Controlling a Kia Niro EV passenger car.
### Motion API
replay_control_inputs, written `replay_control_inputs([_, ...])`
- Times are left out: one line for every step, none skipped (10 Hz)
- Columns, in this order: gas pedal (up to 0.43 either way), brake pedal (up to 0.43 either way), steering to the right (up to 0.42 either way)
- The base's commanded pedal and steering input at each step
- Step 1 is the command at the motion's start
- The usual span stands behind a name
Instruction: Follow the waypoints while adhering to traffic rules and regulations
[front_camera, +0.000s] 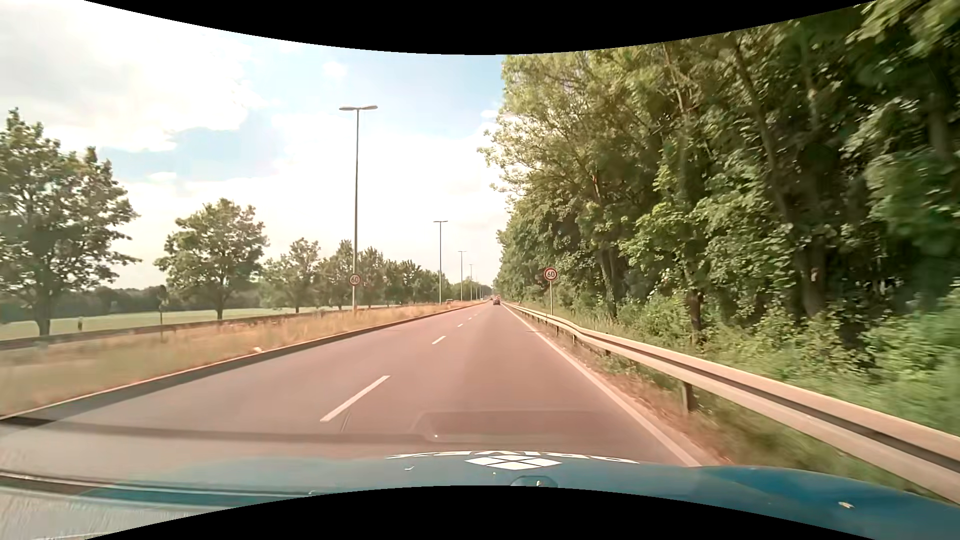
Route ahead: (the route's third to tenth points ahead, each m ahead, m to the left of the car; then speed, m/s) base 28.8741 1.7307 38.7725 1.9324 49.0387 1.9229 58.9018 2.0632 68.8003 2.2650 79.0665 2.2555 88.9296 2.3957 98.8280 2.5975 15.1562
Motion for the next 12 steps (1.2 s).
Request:
replay_control_inputs([0.177, 0.000, -0.003])
replay_control_inputs([0.177, 0.000, -0.003])
replay_control_inputs([0.177, 0.000, -0.003])
replay_control_inputs([0.177, 0.000, -0.003])
replay_control_inputs([0.177, 0.000, -0.002])
replay_control_inputs([0.177, 0.000, -0.001])
replay_control_inputs([0.177, 0.000, -0.002])
replay_control_inputs([0.177, 0.000, -0.001])
replay_control_inputs([0.177, 0.000, -0.001])
replay_control_inputs([0.177, 0.000, -0.001])
replay_control_inputs([0.177, 0.000, -0.001])
replay_control_inputs([0.177, 0.000, -0.002])
